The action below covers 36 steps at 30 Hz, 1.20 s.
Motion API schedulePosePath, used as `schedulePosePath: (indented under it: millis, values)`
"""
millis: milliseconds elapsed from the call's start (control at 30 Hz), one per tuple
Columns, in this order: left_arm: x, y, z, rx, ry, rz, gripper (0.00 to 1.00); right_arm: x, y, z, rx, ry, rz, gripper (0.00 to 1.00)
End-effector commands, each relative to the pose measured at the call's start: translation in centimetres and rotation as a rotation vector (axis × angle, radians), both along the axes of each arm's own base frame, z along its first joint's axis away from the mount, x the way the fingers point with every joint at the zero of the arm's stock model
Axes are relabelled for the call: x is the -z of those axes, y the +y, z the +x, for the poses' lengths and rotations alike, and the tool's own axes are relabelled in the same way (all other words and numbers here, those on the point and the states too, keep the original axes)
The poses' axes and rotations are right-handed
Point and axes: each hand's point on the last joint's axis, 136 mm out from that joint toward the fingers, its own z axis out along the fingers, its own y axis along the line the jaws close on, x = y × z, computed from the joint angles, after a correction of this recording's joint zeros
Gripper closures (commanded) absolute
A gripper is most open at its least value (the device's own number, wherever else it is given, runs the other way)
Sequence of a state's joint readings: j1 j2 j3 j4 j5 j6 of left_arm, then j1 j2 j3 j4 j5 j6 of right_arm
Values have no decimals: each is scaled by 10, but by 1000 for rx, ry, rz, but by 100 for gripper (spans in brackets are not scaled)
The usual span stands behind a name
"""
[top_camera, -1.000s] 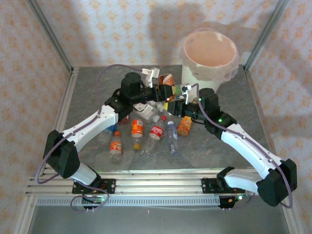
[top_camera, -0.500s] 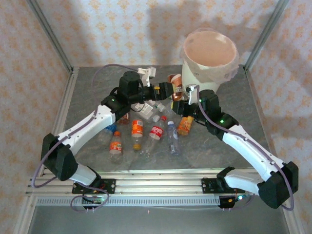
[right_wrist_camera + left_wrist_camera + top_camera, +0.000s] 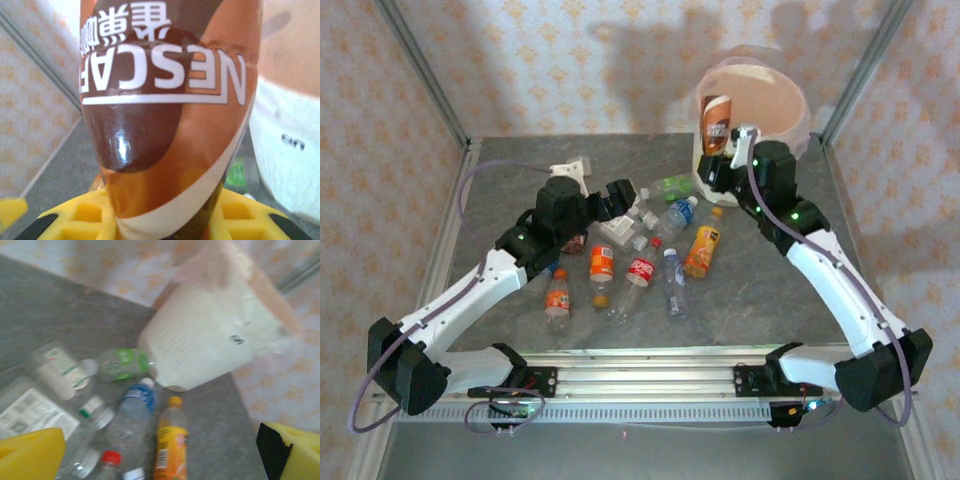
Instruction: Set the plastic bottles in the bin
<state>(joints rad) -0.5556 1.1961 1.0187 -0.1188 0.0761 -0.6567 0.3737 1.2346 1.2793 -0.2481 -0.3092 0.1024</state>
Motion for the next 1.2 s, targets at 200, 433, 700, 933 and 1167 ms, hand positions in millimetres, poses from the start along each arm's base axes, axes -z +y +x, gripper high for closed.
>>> schedulePosePath:
  millis: [200, 433, 700, 933, 1167]
  values:
    - [17, 64, -20, -235, 28, 78, 0, -36, -56, 61, 117, -38, 2, 100]
    - [26, 78, -27, -276, 7, 50, 0, -28, -97, 100, 157, 14, -7, 100]
    - [36, 91, -33, -323, -6, 15, 0, 26, -133, 148, 283, 211, -95, 100]
    - [44, 96, -34, -345, 8, 5, 0, 63, -143, 165, 321, 348, -155, 99]
    - [53, 94, -31, -335, 44, 6, 0, 75, -115, 176, 156, 426, -114, 82]
